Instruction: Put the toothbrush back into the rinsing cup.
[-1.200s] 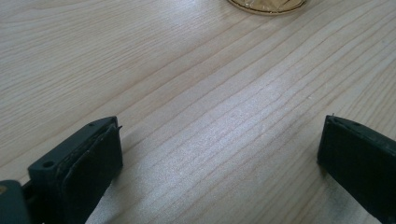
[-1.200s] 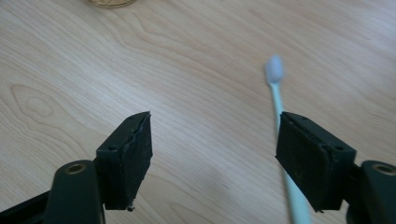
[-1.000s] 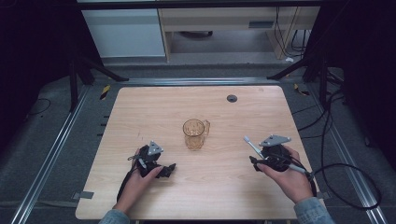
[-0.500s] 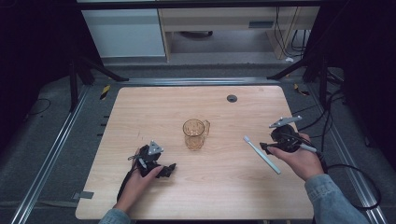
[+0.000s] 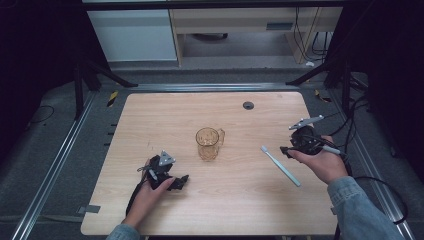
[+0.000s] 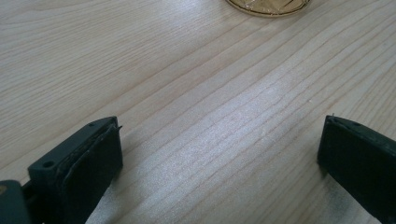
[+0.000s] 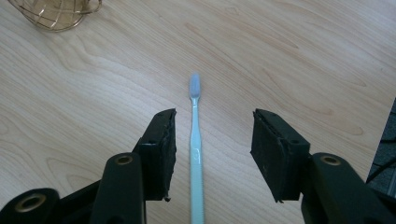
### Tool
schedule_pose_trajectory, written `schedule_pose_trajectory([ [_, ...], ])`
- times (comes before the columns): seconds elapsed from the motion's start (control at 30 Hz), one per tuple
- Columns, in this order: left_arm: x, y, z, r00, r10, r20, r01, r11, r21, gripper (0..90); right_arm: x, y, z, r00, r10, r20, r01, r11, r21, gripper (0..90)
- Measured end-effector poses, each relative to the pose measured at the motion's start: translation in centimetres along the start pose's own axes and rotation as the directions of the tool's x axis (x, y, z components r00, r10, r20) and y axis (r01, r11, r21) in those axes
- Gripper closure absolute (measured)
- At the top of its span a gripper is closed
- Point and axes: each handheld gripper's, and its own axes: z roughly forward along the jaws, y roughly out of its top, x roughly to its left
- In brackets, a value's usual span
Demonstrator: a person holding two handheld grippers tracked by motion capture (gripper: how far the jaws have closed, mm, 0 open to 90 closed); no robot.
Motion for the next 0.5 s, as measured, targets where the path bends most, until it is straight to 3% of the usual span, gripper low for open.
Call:
schedule_pose_trajectory([
  [0.23,-0.1,0.0,0.0,1.0000,-0.003,-0.002,0.003,1.0000,-0.001,0.0,-0.8,-0.4,0.2,0.9998,0.019,0.000,-0.019,1.000,0.000,54.8],
  [0.5,0.0,0.0,0.0,1.0000,-0.003,-0.001,0.003,1.0000,-0.001,0.0,-0.7,-0.1,1.1,0.9999,0.007,-0.010,-0.006,1.000,0.018,58.5],
])
